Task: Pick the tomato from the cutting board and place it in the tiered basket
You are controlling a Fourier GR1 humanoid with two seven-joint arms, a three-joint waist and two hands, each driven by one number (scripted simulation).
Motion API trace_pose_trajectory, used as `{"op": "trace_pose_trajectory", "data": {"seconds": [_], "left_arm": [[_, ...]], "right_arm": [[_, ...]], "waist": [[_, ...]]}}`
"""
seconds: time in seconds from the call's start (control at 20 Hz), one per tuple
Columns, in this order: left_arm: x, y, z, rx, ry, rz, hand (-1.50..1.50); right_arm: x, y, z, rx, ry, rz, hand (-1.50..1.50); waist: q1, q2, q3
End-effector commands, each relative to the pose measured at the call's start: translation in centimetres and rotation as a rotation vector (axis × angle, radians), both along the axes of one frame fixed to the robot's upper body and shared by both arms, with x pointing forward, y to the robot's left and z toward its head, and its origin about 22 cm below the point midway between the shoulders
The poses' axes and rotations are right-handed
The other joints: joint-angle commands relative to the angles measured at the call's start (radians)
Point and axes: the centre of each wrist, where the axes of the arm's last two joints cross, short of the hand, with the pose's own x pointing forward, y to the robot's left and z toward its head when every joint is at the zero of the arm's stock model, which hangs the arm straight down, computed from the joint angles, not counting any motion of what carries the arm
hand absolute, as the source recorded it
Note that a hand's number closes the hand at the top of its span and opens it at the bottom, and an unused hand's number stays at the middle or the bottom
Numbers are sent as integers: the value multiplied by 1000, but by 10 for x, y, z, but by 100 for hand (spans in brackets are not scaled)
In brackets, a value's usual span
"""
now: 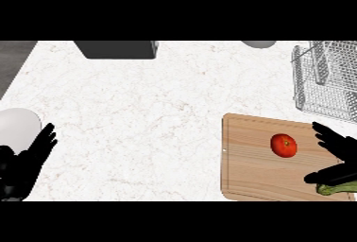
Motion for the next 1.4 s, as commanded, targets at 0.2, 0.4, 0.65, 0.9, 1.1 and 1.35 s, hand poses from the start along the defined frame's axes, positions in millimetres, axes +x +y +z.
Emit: {"op": "trace_pose_trajectory", "data": {"seconds": [0.2,0.4,0.65,0.9,1.1,1.35], "left_arm": [[3,4,3,3,3,-12,0],[3,3,-2,11,-8,14,0],[15,0,-3,-5,7,6,0],[9,-13,-10,-4,3,8,0],[12,-8,-20,-10,0,7,0],[8,-6,3,-14,0,12,0]], "right_arm": [[33,37,-25,8,-29,12,-150],[18,30,-20,9,-11,3,-150],[35,52,-34,21,-12,11,-150],[23,34,-53,31,-7,-3,-150],[40,56,-43,38,3,23,-150],[27,67,-44,10,-101,113,150]], "waist": [[5,1,0],[0,0,0],[1,1,0],[0,1,0],[-1,2,0],[0,-1,0]]}}
